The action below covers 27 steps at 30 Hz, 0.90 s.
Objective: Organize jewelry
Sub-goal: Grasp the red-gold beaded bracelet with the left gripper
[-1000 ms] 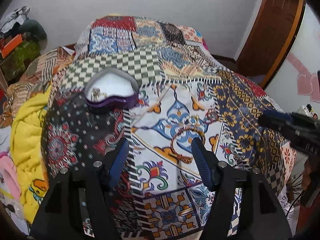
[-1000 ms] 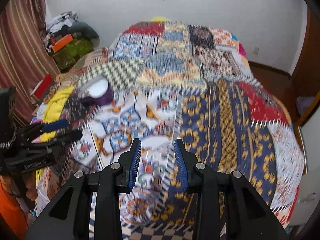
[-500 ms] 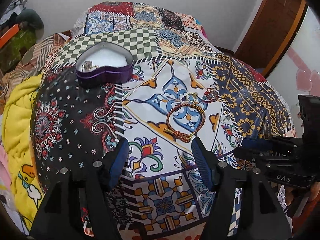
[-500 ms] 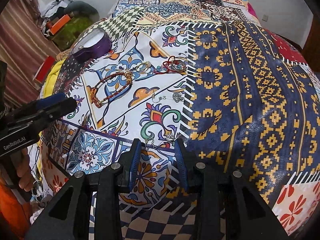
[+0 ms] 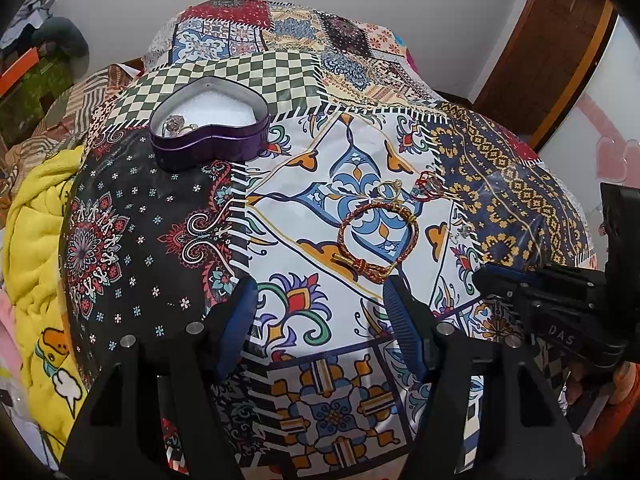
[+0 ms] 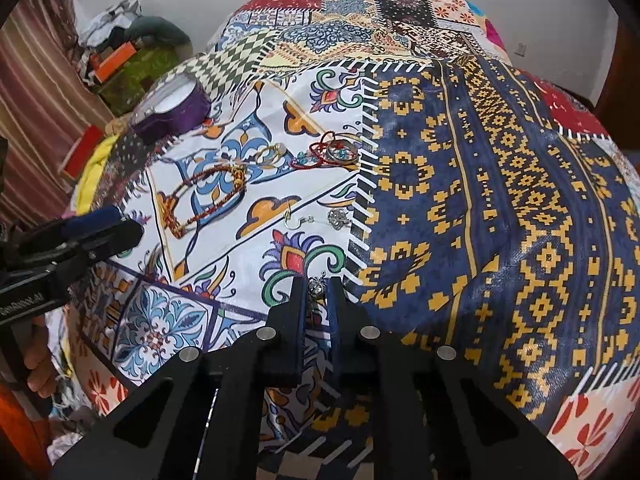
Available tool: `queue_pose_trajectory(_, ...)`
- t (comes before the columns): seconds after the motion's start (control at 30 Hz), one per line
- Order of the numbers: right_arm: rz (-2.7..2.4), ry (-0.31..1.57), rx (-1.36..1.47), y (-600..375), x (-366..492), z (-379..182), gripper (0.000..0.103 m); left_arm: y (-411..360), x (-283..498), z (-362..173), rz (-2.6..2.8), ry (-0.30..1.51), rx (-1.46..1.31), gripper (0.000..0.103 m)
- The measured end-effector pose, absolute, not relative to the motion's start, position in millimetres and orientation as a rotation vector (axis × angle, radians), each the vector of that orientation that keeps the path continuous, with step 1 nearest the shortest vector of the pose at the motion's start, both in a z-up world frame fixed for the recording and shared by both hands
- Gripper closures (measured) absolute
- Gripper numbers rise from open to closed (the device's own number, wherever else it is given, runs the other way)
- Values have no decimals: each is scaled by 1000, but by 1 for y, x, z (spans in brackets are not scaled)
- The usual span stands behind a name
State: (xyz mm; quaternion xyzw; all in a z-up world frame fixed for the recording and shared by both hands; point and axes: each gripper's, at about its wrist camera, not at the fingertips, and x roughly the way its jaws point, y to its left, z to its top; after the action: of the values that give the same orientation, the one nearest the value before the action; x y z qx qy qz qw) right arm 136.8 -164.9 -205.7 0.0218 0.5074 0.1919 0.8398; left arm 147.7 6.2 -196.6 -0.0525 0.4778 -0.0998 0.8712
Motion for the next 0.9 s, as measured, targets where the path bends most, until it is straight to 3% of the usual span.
queue_pose_trajectory(0.63, 418, 988, 75, -171, 153, -183, 94, -37, 180, -215, -243, 996, 32, 37)
queue_pose_trajectory(0.7, 422, 981, 77, -171, 154, -181, 94, -42, 183, -216, -249, 991, 46, 43)
queue_pose_trajectory(0.87, 428, 967, 78, -169, 156, -176, 94, -41, 190, -214, -267, 994, 14, 85)
queue_pose_trajectory(0.9, 427, 964, 78, -169, 156, -175, 94, -39, 191, -214, -271, 995, -3, 86)
